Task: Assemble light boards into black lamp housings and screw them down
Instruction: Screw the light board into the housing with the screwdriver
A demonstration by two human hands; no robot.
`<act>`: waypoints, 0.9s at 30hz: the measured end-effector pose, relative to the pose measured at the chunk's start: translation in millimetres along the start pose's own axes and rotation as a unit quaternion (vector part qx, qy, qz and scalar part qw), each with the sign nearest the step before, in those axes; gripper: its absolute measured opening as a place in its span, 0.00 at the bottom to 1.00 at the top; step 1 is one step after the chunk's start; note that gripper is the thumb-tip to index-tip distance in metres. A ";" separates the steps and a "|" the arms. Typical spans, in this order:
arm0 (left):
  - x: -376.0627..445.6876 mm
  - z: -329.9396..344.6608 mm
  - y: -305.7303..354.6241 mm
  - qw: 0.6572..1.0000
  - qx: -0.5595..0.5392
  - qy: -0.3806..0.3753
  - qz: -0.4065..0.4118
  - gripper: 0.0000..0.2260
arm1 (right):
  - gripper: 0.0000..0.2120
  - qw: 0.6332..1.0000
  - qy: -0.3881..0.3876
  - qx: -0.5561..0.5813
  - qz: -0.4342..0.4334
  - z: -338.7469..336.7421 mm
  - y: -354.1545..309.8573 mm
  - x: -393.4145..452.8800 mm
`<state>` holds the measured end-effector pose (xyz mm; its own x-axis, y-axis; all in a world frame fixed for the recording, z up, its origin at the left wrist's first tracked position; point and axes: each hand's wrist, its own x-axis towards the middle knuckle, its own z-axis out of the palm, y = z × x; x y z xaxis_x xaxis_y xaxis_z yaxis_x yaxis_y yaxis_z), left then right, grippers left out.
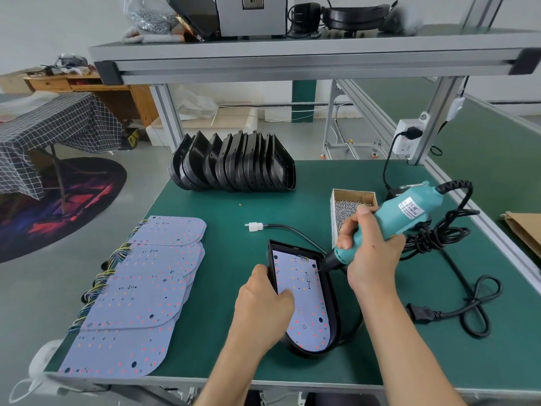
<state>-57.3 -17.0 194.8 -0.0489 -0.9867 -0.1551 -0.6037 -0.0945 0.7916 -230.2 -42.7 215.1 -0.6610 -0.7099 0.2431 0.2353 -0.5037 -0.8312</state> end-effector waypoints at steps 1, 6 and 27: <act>0.2 0.2 -0.1 1.000 0.000 0.000 0.000 0.07 | 0.09 1.000 -0.001 0.001 0.000 -0.4 -0.1 -0.1; -0.3 -0.2 -0.4 1.000 0.006 0.002 0.002 0.07 | 0.10 1.000 -0.027 0.011 0.009 -3.7 -0.6 -1.4; -3.0 -4.2 -15.5 0.996 -0.088 0.013 -0.013 0.04 | 0.11 0.978 0.052 -0.052 0.193 -33.1 -61.4 24.6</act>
<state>-44.4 -13.2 185.5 -0.0131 -0.9866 -0.1627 -0.4551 -0.1390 0.8795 -284.4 -13.0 255.5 -0.6072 -0.7808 -0.1469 0.4113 -0.1508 -0.8989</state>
